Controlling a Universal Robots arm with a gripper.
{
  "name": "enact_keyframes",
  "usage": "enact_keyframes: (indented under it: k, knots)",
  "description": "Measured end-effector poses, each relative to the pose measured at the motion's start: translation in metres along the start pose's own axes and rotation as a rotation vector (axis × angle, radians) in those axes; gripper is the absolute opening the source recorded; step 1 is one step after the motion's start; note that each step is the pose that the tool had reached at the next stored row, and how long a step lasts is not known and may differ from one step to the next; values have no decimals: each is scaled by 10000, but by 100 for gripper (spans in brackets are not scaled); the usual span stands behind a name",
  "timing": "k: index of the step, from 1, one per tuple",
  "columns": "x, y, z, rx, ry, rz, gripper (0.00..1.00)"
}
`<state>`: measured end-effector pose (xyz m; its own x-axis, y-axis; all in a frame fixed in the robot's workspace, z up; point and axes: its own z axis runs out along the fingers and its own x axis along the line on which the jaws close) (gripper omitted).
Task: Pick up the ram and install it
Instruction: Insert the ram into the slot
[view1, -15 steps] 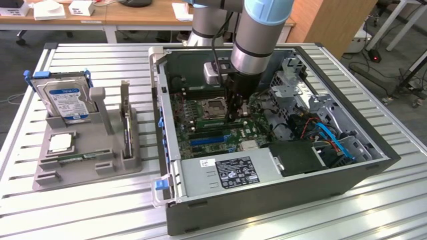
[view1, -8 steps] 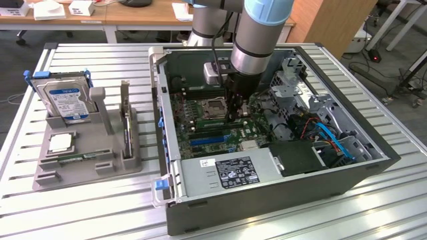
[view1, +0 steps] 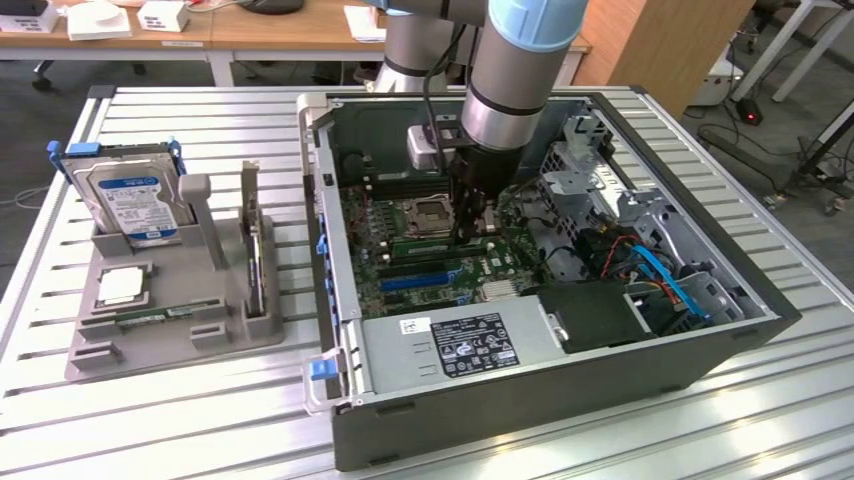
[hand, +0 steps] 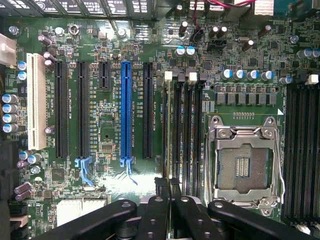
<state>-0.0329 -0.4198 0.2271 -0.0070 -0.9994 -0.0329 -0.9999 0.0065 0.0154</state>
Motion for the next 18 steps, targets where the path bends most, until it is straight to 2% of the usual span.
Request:
enact_keyframes:
  k: [13, 15, 16, 18]
  knots:
    - [0, 0, 11, 0, 0, 0, 11]
    - [0, 0, 11, 1, 1, 0, 11]
    - [0, 0, 11, 1, 1, 0, 18]
    - [0, 0, 11, 0, 0, 0, 18]
